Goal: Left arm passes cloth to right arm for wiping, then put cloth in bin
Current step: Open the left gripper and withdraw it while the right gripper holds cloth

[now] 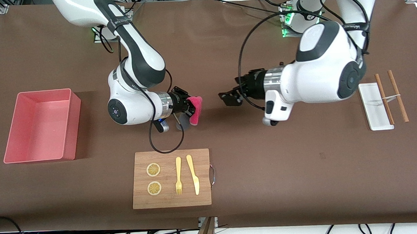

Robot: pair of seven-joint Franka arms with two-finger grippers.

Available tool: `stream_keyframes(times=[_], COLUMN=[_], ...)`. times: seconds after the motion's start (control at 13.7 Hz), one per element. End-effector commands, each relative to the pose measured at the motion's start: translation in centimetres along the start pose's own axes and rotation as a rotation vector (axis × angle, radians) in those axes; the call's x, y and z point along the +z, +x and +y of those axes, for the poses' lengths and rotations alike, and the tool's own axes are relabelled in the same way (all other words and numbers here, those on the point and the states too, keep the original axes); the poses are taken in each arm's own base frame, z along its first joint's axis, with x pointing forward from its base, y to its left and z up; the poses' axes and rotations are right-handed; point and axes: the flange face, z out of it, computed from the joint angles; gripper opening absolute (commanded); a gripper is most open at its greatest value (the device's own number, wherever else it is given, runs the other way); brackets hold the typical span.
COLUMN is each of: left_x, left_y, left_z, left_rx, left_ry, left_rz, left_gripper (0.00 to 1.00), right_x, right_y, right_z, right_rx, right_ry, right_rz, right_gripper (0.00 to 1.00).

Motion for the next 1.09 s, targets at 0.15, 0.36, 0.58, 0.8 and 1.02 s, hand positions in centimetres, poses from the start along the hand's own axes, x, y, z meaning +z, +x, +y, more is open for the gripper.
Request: stream_keyframes(times=[0.15, 0.36, 0.58, 0.8, 1.02], left_x=[-0.7, -2.4, -6.6, -12.3, -15.0], left_y=[-0.3, 3.1, 8.2, 6.7, 2.2], left_z=[-1.5, -3.9, -8.0, -10.7, -15.0], left_rx=[0.016, -0.043, 0.094, 0.127, 0.284], left_ry=[0.117, 0.2, 0.247, 0.267, 0.396], left_rz=[0.102, 0.148, 0.092, 0.222, 0.348], left_gripper=[1.0, 1.0, 1.0, 1.0, 1.0], right_x=[6.7, 11.0, 12.0, 11.0, 7.5], right_y=[-2.3, -1.4, 1.3, 6.5, 12.2], right_z=[0.5, 1.1, 1.7, 1.7, 2.2], right_rx=[-0.186, -0.253, -0.302, -0.332, -0.368], right_ry=[-0.174, -0.283, -0.332, -0.362, -0.366], right_rz=[0.177, 0.288, 0.303, 0.341, 0.364], right_gripper=[0.0, 0.0, 0.0, 0.0, 0.0])
